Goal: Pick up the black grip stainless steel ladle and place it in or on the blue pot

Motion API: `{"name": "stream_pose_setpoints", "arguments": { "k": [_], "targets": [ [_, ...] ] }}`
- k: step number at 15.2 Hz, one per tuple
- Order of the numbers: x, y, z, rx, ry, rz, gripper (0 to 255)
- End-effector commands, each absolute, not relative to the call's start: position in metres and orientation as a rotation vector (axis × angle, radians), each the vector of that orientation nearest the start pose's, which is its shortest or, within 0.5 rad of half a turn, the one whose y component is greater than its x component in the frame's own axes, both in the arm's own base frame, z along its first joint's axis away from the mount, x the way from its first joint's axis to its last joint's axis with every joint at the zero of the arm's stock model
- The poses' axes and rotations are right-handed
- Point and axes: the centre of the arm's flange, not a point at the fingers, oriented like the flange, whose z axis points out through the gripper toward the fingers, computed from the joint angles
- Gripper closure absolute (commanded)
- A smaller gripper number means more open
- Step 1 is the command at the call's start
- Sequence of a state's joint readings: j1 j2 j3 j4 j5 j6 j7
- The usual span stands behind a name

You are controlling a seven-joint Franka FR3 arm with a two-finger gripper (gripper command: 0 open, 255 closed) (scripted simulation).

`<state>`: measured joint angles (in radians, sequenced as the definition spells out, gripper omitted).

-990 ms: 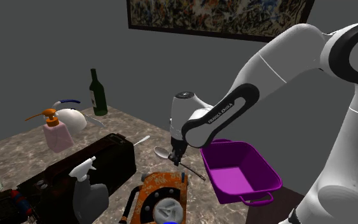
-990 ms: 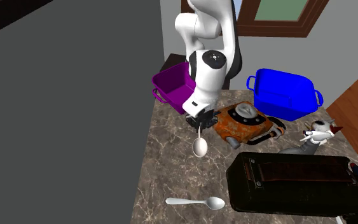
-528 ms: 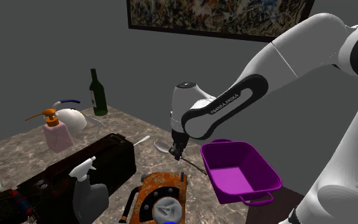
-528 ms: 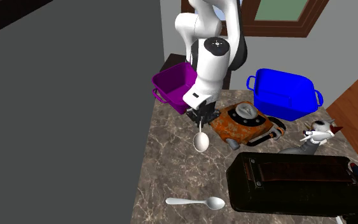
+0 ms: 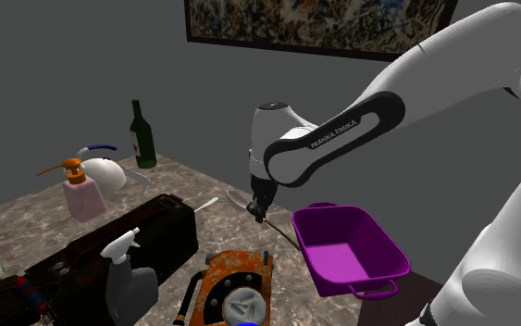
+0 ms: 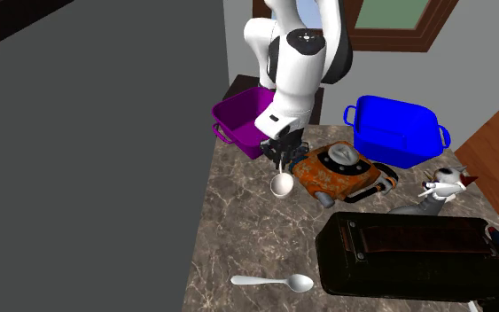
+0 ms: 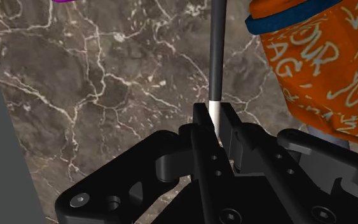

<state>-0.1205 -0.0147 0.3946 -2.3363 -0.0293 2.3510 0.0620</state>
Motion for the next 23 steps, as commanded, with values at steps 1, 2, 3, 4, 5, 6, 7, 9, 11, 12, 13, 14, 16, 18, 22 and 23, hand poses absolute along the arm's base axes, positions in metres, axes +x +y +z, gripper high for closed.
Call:
{"name": "stream_pose_setpoints", "arguments": {
  "k": [1, 2, 3, 4, 5, 6, 7, 9, 11, 12, 13, 14, 16, 18, 22, 23],
  "targets": [
    [0.488, 0.137, 0.355, -3.142, -0.367, -0.050, 255],
    [0.488, 0.137, 0.360, -3.142, -0.367, -0.050, 255],
    [0.488, 0.137, 0.365, -3.142, -0.367, -0.050, 255],
    [0.488, 0.137, 0.371, -3.142, -0.367, -0.050, 255],
    [0.488, 0.137, 0.376, -3.142, -0.367, -0.050, 255],
    [0.488, 0.137, 0.381, -3.142, -0.367, -0.050, 255],
    [0.488, 0.137, 0.387, -3.142, -0.367, -0.050, 255],
    [0.488, 0.137, 0.397, -3.142, -0.367, -0.050, 255],
    [0.488, 0.137, 0.408, -3.142, -0.367, -0.050, 255],
    [0.488, 0.137, 0.413, -3.142, -0.367, -0.050, 255],
    [0.488, 0.137, 0.418, -3.142, -0.367, -0.050, 255],
    [0.488, 0.137, 0.423, -3.142, -0.367, -0.050, 255],
    [0.479, 0.147, 0.426, -3.142, -0.367, -0.050, 255],
    [0.463, 0.168, 0.426, -3.142, -0.367, -0.050, 255],
    [0.429, 0.209, 0.427, -3.142, -0.367, -0.050, 255],
    [0.421, 0.219, 0.427, -3.142, -0.367, -0.050, 255]
  ]
}}
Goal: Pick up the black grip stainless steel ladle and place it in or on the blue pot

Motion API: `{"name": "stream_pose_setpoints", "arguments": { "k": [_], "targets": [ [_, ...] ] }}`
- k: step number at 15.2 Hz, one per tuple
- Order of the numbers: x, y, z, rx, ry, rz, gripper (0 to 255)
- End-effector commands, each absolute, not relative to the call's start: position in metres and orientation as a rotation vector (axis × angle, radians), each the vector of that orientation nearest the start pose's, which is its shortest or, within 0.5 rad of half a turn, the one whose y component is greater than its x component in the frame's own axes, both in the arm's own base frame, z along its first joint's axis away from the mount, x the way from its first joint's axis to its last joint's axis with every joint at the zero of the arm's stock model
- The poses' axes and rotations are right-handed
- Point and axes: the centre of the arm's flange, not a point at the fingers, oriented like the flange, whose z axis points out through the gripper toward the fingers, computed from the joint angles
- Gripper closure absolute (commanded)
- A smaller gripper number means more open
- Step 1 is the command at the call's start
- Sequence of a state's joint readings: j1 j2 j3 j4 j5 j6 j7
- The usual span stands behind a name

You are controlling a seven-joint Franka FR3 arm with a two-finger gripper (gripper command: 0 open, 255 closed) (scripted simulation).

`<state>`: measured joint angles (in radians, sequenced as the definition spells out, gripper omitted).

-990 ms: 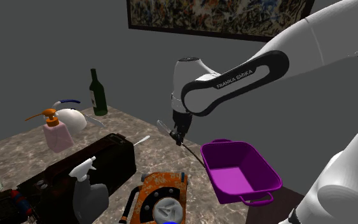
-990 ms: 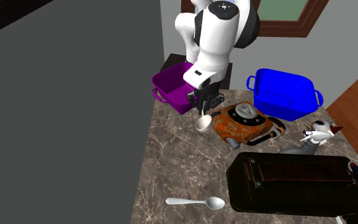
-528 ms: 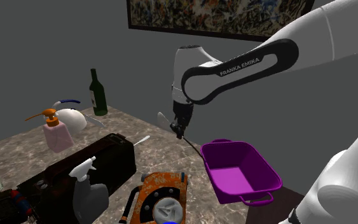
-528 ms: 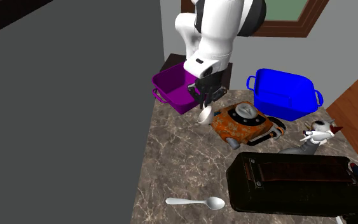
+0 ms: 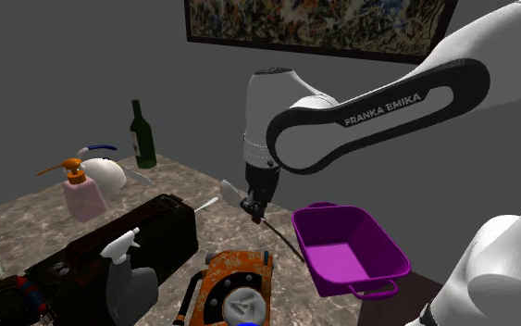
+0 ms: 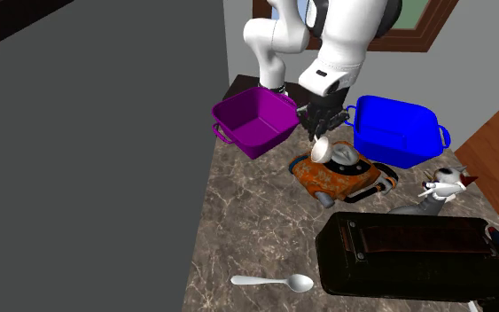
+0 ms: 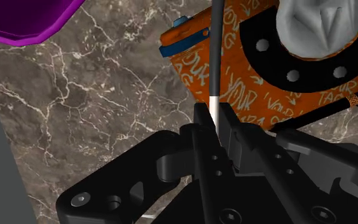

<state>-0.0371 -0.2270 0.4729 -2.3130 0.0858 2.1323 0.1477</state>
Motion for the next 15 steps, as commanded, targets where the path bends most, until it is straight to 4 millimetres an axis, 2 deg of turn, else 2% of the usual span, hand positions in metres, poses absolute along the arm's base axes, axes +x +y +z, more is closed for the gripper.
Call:
{"name": "stream_pose_setpoints", "arguments": {
  "k": [1, 15],
  "targets": [
    [0.412, 0.229, 0.428, -3.142, -0.367, -0.050, 255],
    [0.295, 0.372, 0.431, -3.142, -0.367, -0.050, 255]
  ]
}}
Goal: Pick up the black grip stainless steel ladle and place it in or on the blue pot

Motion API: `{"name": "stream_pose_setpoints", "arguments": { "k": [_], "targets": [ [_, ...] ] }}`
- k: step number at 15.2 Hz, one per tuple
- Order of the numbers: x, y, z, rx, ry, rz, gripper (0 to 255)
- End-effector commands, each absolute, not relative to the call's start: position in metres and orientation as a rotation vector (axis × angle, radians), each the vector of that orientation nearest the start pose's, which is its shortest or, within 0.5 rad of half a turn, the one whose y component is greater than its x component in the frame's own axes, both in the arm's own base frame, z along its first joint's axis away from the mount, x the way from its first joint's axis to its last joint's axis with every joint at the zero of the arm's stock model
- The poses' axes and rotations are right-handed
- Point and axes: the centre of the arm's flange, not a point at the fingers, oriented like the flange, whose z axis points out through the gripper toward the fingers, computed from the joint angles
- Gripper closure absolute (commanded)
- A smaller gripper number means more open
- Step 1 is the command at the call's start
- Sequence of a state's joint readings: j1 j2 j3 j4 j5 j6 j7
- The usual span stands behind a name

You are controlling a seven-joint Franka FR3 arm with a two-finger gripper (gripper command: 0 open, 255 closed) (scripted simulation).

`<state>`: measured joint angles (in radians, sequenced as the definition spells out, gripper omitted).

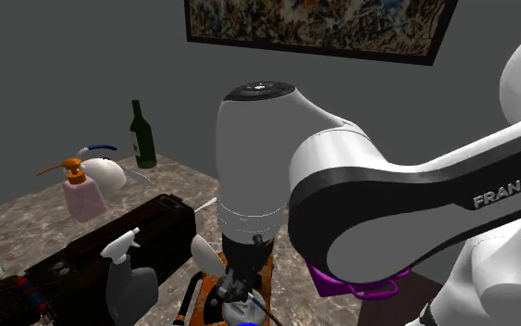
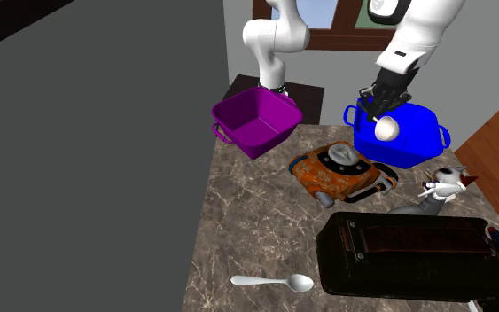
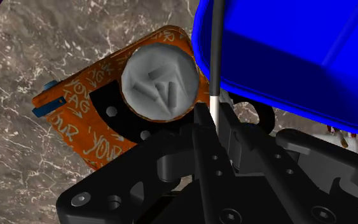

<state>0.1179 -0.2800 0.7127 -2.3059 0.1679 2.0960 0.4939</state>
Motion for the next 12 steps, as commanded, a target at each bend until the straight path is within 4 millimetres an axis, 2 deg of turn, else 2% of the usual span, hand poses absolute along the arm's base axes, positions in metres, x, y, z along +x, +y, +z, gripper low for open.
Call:
{"name": "stream_pose_setpoints", "arguments": {
  "k": [1, 12],
  "targets": [
    [0.287, 0.382, 0.432, -3.142, -0.367, -0.050, 255],
    [0.197, 0.491, 0.434, -3.142, -0.367, -0.050, 255]
  ]
}}
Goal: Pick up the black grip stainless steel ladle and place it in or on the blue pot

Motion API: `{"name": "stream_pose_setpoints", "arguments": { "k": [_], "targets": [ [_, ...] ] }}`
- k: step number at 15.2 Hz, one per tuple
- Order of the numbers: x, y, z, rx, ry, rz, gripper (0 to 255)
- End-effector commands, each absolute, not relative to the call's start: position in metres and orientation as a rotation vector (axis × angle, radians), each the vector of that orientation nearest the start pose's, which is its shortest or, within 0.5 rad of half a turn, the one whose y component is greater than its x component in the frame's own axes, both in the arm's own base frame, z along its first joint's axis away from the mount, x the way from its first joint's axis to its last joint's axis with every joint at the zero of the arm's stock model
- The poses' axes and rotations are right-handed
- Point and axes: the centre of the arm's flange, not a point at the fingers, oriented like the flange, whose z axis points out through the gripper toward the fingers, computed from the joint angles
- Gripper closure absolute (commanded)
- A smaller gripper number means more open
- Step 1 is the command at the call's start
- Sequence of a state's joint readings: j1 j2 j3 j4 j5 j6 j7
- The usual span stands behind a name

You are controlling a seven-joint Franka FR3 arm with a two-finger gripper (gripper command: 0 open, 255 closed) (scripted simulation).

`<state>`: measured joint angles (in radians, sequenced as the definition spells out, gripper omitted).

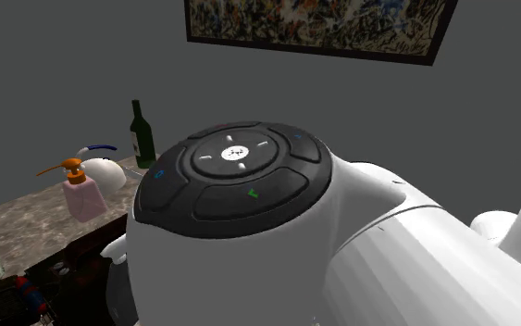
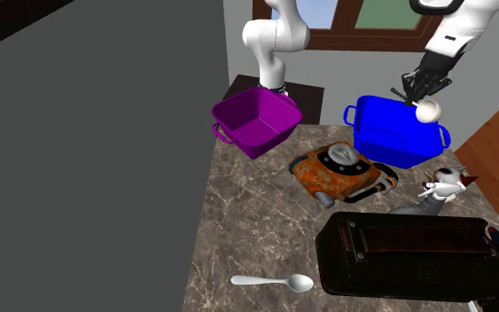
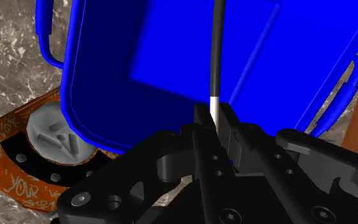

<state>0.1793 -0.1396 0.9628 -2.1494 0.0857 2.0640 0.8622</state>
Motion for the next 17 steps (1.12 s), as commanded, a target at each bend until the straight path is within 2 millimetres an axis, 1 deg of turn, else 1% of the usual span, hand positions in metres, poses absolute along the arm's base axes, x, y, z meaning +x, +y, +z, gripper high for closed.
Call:
{"name": "stream_pose_setpoints", "arguments": {
  "k": [1, 13, 14, 17],
  "targets": [
    [0.197, 0.491, 0.429, -3.142, -0.367, -0.050, 255],
    [0.197, 0.491, 0.366, -3.142, -0.367, -0.050, 255],
    [0.197, 0.491, 0.355, -3.142, -0.367, -0.050, 255],
    [0.197, 0.491, 0.355, -3.142, -0.367, -0.050, 255]
  ]
}}
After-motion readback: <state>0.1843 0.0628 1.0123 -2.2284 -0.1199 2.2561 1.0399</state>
